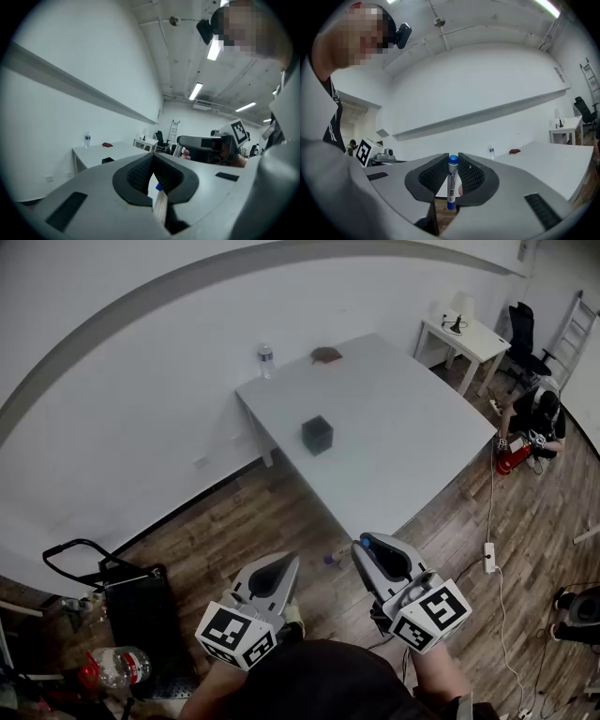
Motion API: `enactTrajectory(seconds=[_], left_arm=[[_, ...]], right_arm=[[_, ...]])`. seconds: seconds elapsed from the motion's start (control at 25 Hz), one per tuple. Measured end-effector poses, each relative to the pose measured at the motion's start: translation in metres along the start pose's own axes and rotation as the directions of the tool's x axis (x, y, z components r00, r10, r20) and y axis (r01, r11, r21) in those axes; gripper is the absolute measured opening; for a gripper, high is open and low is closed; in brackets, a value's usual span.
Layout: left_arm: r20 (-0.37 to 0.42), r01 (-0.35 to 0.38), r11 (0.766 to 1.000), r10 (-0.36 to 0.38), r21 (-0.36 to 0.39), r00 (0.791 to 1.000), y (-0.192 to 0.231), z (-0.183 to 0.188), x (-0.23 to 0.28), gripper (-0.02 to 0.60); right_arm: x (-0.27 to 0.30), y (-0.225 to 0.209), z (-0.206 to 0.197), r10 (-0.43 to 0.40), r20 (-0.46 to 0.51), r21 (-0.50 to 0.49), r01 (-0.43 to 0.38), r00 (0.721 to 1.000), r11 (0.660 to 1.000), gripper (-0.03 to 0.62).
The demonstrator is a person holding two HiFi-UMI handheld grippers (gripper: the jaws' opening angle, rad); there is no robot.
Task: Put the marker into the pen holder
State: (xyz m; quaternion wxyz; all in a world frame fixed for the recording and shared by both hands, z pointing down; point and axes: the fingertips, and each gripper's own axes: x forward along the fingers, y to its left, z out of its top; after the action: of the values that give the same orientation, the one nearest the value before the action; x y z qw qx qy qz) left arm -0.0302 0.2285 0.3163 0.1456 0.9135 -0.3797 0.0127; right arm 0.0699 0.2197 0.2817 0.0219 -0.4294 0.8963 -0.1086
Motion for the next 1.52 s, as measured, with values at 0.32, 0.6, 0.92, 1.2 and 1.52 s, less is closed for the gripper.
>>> enactTrajectory(seconds=[0.32, 0.6, 0.92, 1.2, 1.52], left_arm=[[-0.02, 0.058, 0.998, -0.057, 0.023, 0.998, 0.079, 0.028, 0.023, 0.005], [-0.032, 0.098, 0.995, -0.097, 0.009, 0.995, 0.131, 0.039, 0.04, 0.005], [-0.051, 0.107, 0.994, -0.107, -0.018, 0.993, 0.157, 0.035, 0.067, 0.005], [-0.037, 0.056, 0.998, -0.056, 0.0, 0.998, 0.19, 0.044, 0.105, 0.005], [-0.052, 0.007, 0.999, -0.005, 0.043, 0.999, 0.221, 0.052, 0.156, 0.005]], right_arm=[[0.086, -0.011, 0.01, -0.06, -0.004, 0.008, 0.06, 0.998, 0.998, 0.069], [0.14, -0.02, 0.015, -0.117, -0.009, 0.006, 0.117, 0.993, 0.993, 0.069], [0.166, -0.06, 0.014, -0.171, -0.024, 0.008, 0.171, 0.985, 0.985, 0.069], [0.214, -0.118, 0.019, -0.154, -0.016, 0.012, 0.154, 0.988, 0.988, 0.069], [0.261, -0.208, 0.013, -0.19, -0.042, 0.017, 0.191, 0.981, 0.981, 0.071]])
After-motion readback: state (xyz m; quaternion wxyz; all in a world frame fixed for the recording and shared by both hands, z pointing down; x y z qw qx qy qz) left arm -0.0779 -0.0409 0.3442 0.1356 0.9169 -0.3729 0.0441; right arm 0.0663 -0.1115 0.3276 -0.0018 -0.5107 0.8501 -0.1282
